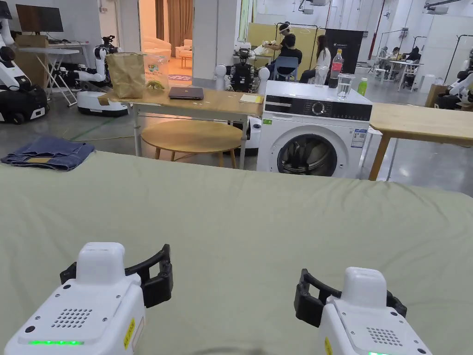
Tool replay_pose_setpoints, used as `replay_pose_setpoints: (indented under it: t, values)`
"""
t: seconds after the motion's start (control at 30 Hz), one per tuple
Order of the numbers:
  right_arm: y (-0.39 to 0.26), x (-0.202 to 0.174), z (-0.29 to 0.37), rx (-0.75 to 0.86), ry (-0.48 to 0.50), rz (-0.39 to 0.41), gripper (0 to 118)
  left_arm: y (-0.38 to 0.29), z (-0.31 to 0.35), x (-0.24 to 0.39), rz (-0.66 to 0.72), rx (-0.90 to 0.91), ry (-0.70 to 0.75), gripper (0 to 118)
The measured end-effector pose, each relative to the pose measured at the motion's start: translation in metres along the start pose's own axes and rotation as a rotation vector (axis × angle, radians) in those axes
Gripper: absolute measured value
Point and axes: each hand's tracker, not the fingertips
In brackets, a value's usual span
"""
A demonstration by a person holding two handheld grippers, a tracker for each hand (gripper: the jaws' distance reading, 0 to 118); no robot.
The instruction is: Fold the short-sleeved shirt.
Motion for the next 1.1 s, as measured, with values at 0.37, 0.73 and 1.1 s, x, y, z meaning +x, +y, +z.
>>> replay_pose_setpoints:
  t: [0.37, 0.73, 1.1]
  values:
    - [0.004, -0.012, 0.002, -0.020, -0.056, -0.010, 98, -0.004, -0.003, 0.003, -0.034, -0.004, 0.036, 89]
    - [0.003, -0.013, -0.001, -0.051, -0.091, -0.029, 98, -0.009, 0.003, 0.000, 0.036, 0.052, 0.047, 91]
    - [0.004, -0.006, -0.001, -0.061, -0.090, -0.042, 98, -0.010, 0.011, 0.000, -0.006, 0.162, 0.034, 91]
